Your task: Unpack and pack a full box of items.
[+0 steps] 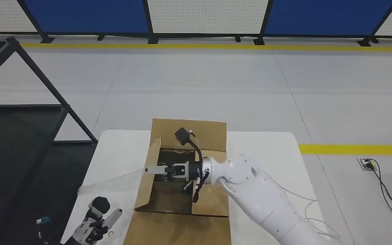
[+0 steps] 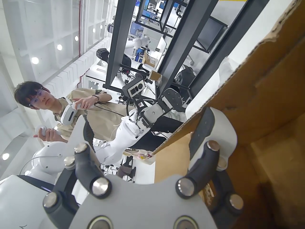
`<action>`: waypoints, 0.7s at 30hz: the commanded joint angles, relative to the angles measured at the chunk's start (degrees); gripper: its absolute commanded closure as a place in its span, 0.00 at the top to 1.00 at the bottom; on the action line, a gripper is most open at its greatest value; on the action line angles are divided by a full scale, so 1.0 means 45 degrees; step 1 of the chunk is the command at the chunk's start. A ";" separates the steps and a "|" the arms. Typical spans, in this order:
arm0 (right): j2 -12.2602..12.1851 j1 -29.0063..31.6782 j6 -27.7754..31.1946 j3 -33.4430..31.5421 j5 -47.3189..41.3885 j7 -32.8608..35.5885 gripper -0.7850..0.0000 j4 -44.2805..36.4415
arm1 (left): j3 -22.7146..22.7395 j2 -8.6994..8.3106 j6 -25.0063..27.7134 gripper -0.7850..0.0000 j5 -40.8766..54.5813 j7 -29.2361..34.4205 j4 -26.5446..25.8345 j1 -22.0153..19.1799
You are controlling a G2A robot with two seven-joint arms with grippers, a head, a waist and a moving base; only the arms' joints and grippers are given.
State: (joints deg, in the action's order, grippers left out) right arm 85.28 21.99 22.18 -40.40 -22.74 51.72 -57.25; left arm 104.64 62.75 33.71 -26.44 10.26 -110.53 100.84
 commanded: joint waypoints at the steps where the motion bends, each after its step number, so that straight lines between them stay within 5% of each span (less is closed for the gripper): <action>1: 0.0152 -0.0179 0.0051 0.0144 -0.0050 -0.0060 1.00 0.0191 | -0.0074 0.0040 -0.0199 1.00 -0.0911 -0.0534 -0.0226 0.0107; 10: 0.0852 -0.0850 0.0583 0.0720 -0.0405 0.0116 1.00 0.1051 | -0.1074 0.0256 -0.1494 1.00 -0.4366 -0.2861 -0.0694 0.0349; 21: 0.1481 -0.1293 0.1082 0.1062 -0.0489 0.0572 1.00 0.1908 | -0.2005 0.0478 -0.3538 1.00 -0.4176 -0.3232 -0.0780 -0.0257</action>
State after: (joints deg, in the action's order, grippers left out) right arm 91.78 16.26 26.89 -35.62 -24.93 54.14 -48.96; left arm 95.70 64.87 18.13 -45.47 -4.57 -113.96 99.91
